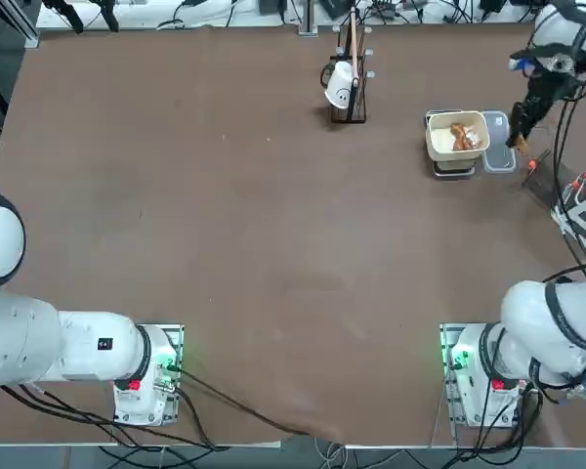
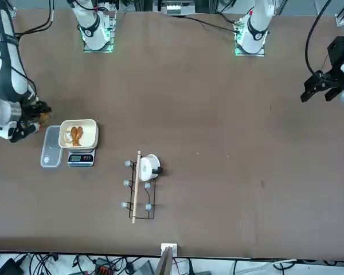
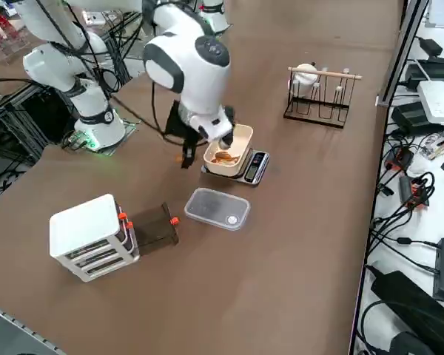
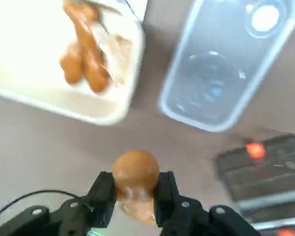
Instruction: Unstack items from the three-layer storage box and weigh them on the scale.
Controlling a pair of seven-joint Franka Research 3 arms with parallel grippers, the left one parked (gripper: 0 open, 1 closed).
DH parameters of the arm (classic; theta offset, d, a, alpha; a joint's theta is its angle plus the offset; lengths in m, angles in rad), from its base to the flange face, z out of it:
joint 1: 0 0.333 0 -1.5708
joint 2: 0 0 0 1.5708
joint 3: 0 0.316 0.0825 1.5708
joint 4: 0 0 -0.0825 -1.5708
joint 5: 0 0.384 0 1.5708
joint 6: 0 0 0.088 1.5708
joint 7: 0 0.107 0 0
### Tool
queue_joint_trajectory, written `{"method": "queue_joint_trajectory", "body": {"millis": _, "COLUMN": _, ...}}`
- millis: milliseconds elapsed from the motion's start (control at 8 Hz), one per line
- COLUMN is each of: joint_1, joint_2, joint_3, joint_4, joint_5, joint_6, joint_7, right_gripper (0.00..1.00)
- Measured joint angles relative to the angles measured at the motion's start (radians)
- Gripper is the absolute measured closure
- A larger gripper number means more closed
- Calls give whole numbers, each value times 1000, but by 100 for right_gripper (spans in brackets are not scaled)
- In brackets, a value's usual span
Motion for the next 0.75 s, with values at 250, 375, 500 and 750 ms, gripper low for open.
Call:
{"method": "queue_joint_trajectory", "body": {"millis": 250, "joint_1": 76, "joint_2": 27, "joint_3": 7, "joint_4": 2, "joint_5": 80, "joint_6": 51, "joint_7": 180, "right_gripper": 57}}
{"method": "queue_joint_trajectory", "body": {"millis": 375, "joint_1": 106, "joint_2": 44, "joint_3": 8, "joint_4": 3, "joint_5": 96, "joint_6": 98, "joint_7": 245, "right_gripper": 56}}
{"method": "queue_joint_trajectory", "body": {"millis": 500, "joint_1": 118, "joint_2": 60, "joint_3": 8, "joint_4": 4, "joint_5": 98, "joint_6": 135, "joint_7": 294, "right_gripper": 56}}
{"method": "queue_joint_trajectory", "body": {"millis": 750, "joint_1": 116, "joint_2": 72, "joint_3": 1, "joint_4": 15, "joint_5": 98, "joint_6": 148, "joint_7": 317, "right_gripper": 24}}
